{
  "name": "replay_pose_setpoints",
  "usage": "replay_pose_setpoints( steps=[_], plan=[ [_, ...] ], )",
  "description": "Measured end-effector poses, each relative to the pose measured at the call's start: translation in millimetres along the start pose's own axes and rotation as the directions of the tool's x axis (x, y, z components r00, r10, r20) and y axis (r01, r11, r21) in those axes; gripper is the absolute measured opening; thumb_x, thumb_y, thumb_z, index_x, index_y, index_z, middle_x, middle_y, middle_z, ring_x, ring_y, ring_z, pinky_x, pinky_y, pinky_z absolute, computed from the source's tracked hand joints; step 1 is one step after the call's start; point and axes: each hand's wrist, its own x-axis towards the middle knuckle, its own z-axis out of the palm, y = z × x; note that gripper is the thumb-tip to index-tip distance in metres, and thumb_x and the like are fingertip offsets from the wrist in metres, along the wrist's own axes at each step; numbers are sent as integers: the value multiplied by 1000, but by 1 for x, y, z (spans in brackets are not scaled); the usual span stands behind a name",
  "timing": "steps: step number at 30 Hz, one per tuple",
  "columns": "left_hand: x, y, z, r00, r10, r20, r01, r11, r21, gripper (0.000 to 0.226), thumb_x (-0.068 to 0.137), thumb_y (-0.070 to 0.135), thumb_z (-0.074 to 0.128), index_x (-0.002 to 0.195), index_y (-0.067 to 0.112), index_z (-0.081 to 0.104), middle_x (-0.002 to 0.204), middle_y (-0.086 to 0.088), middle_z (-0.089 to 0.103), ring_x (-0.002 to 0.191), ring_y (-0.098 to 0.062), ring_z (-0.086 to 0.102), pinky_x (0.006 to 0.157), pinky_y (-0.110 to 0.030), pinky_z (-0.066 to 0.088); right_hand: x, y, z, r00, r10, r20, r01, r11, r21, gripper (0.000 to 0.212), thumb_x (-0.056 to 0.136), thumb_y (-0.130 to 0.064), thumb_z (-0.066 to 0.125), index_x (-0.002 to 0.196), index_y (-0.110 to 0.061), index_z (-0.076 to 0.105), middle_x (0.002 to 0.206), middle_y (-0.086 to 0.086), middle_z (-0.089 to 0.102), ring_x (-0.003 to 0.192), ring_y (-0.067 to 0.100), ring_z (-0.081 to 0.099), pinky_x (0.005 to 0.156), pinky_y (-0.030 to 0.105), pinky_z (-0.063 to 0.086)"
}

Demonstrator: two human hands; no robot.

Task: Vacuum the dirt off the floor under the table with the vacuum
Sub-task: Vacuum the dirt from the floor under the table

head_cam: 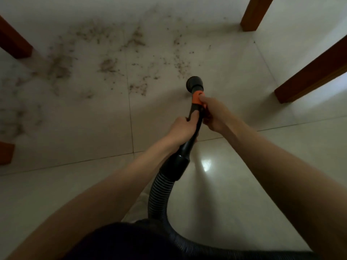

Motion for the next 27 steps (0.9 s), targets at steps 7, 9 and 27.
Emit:
replay_pose_setpoints(
  steps=[7,9,27],
  plan=[
    [10,-12,-13,975,-54,213,59,998,-18,39,98,43,39,87,8,49,67,-8,57,45,-13,56,43,-20,48,14,8,10,999,35,-33,-33,997,71,29,99,-29,45,118,-8,50,100,10,57,83,18,56,71,28,46],
    [14,-8,-15,982,-42,186,44,999,-4,37,98,44,37,87,10,48,70,-7,57,50,-15,56,49,-23,49,19,-1,14,999,25,-38,-25,1000,-14,28,99,-33,44,114,-11,49,104,10,59,86,18,58,68,27,47],
    [43,43,32,894,41,445,-106,987,120,47,100,46,26,76,12,47,73,-8,59,68,-24,61,74,-37,55,28,-41,-34,905,5,-425,31,996,78,32,96,-33,53,91,-1,49,71,8,51,54,16,52,49,27,48]
  ],
)
